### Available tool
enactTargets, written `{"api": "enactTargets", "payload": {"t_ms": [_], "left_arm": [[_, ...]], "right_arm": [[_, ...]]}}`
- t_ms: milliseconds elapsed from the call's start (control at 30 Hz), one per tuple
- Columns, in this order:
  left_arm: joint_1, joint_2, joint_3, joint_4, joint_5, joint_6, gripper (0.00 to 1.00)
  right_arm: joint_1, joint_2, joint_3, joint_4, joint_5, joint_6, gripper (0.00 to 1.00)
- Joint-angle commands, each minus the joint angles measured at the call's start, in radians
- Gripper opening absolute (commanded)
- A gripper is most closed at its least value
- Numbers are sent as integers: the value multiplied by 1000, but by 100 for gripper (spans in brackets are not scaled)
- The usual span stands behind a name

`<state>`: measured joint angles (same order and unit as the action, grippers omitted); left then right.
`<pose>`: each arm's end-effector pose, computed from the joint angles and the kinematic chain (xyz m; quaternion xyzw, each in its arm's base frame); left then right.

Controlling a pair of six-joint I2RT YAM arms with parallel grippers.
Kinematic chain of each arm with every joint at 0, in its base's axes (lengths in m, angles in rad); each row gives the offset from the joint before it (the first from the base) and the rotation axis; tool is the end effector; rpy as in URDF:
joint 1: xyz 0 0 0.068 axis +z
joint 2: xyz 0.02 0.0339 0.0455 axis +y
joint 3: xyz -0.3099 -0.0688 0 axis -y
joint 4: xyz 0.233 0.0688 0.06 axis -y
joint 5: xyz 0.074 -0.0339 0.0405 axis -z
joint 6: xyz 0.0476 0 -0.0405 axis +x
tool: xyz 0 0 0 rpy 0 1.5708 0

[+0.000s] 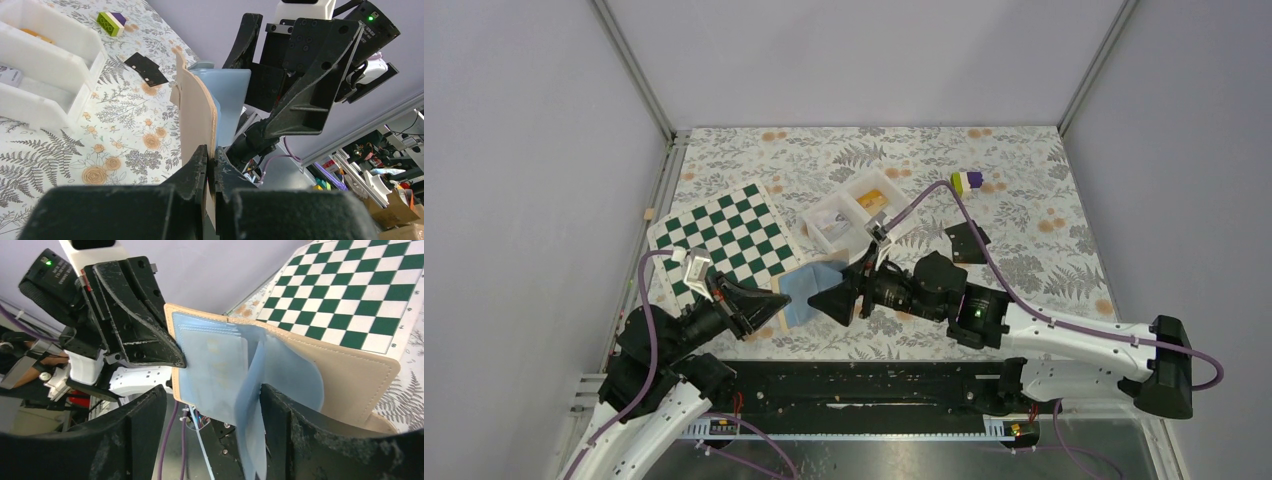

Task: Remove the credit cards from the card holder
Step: Remove the credit card from the card holder.

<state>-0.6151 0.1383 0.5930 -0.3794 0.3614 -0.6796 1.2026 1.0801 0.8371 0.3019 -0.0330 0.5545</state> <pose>0.0019 -0.0220 0.3214 0.1101 0.6728 -0.5325 0.5017 0.0834 0.2207 0.3962 -0.2298 0.6464 0.5673 0.4556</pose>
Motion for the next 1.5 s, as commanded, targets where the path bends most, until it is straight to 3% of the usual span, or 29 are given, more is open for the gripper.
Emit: {"api": "enactTargets", "payload": {"t_ms": [0,267,467,733,900,1000,1300,1467], "left_arm": [[-4,-5,16,70,10,-19,0],[-3,-3,16,54,-26,-11,0],[-3,6,26,51,-43,-15,0],[-4,0,36,-9,-83,10,0],[-3,-10,31,-16,-94,10,0],[-4,-11,36,-19,-96,12,0],[-4,-25,45,23,-11,-15,0],[-4,-25,39,55,54,-29,0]], "right_arm": [[42,-13,87,-139,161,-35,74],[61,-83,123,-325,348,-14,73],[103,-60,116,-238,354,-36,72],[239,-29,225,-323,622,-158,72],[280,-7,269,-365,695,-195,72],[287,38,302,-389,687,-204,72],[252,131,262,-251,416,-198,75],[244,158,269,-253,371,-207,76]]}}
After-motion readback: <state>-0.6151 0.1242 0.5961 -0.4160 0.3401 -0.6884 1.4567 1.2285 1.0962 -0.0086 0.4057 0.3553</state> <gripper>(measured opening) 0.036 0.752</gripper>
